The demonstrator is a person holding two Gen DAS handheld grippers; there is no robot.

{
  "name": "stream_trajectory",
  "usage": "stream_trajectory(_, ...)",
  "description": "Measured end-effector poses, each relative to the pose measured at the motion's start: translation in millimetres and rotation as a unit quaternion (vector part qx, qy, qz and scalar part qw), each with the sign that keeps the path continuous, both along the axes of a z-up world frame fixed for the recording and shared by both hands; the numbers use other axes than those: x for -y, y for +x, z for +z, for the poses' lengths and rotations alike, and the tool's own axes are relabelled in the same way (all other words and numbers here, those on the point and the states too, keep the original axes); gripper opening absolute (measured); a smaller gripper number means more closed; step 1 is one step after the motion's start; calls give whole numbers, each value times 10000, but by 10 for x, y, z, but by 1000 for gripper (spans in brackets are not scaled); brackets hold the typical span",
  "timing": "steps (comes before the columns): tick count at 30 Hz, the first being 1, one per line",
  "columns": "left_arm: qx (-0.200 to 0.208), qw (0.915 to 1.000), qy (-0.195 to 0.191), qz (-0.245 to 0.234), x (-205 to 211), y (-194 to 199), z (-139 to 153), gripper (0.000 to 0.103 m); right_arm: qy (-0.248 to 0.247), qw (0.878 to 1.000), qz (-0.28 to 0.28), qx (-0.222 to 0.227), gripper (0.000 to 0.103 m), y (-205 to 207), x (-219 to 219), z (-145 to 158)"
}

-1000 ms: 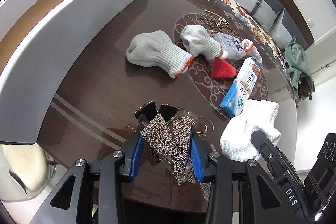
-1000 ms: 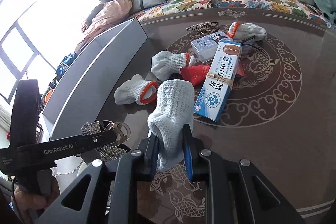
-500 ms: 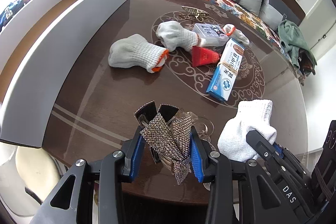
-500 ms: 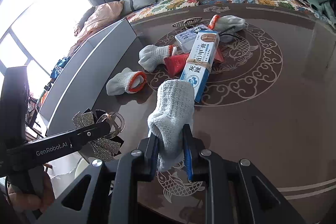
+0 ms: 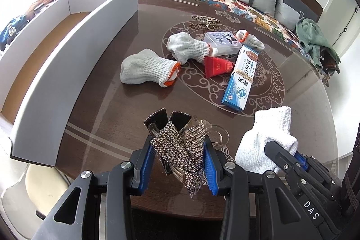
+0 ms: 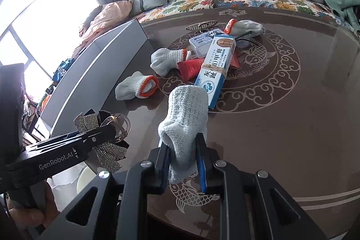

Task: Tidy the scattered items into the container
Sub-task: 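Lift the white glove with the right gripper while the left gripper holds the bow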

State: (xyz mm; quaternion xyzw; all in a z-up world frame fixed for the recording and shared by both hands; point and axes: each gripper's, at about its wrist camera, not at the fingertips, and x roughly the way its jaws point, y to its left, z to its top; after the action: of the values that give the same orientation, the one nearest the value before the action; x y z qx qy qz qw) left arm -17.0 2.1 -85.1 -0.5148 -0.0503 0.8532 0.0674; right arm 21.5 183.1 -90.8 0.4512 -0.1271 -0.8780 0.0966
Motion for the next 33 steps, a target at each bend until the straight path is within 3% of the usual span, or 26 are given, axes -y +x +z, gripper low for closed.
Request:
stream_trajectory(23,-422,9988,-241,17,23,61,127,40,202,9997,89,-58,21,42,119,66)
stream_trajectory(33,-484,9988,-107,-21,37,44,158,40,362,9993,106,-85,21,50,163,147)
